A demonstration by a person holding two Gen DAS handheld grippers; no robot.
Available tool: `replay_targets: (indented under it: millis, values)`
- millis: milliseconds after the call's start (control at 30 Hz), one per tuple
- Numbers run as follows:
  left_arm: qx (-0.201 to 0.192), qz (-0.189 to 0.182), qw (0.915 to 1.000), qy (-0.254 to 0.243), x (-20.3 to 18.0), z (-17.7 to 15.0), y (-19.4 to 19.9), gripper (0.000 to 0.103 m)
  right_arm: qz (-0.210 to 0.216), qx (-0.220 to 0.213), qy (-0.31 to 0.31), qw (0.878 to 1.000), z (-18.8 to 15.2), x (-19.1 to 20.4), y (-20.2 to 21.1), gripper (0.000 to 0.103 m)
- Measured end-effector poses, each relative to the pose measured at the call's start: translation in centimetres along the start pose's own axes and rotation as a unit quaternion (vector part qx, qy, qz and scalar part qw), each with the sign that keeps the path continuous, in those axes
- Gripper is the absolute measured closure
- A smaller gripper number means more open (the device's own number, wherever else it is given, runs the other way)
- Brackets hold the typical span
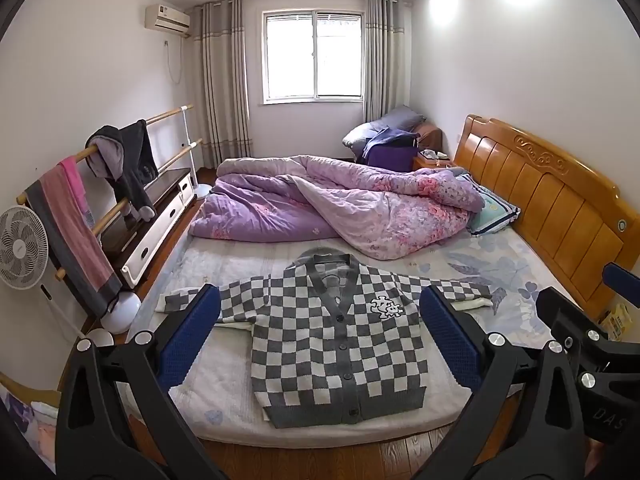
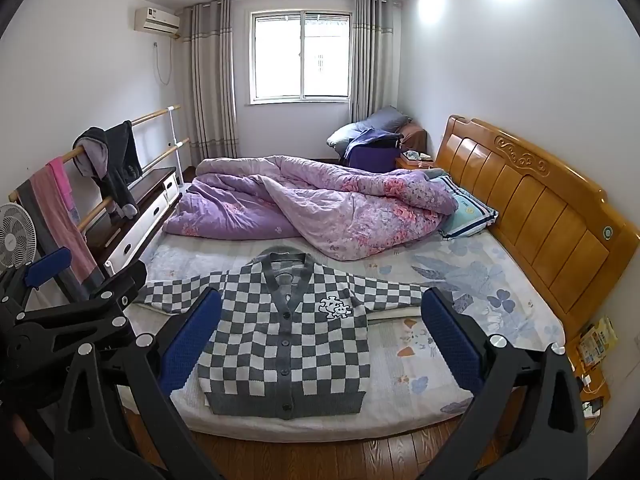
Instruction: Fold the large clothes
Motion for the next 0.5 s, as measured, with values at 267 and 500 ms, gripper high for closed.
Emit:
replay_targets:
  millis: [267,500]
  values:
    - [0.002,-0.001,1.0000,0.003,0.2,-1.1,-0.8,0.004,-0.001,0.000,0.001,1.000,0.1,0.3,-0.3,0.007]
    - [0.003,-0.003,1.0000,0.004,0.3,-1.3,-0.9,0.004,-0.001,0.001,0.001,1.000,0.1,0.3,-0.3,0.007]
Point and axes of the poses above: each gripper's, at about its wrist camera, not at the fingertips, and y roughly against the way its jaws point, x to its left, z to its top, the point moved 8 cm from there along -y, roughly the way its jaws point, and after that the axes turned 9 degrees about -z, right-handed, at the moved point
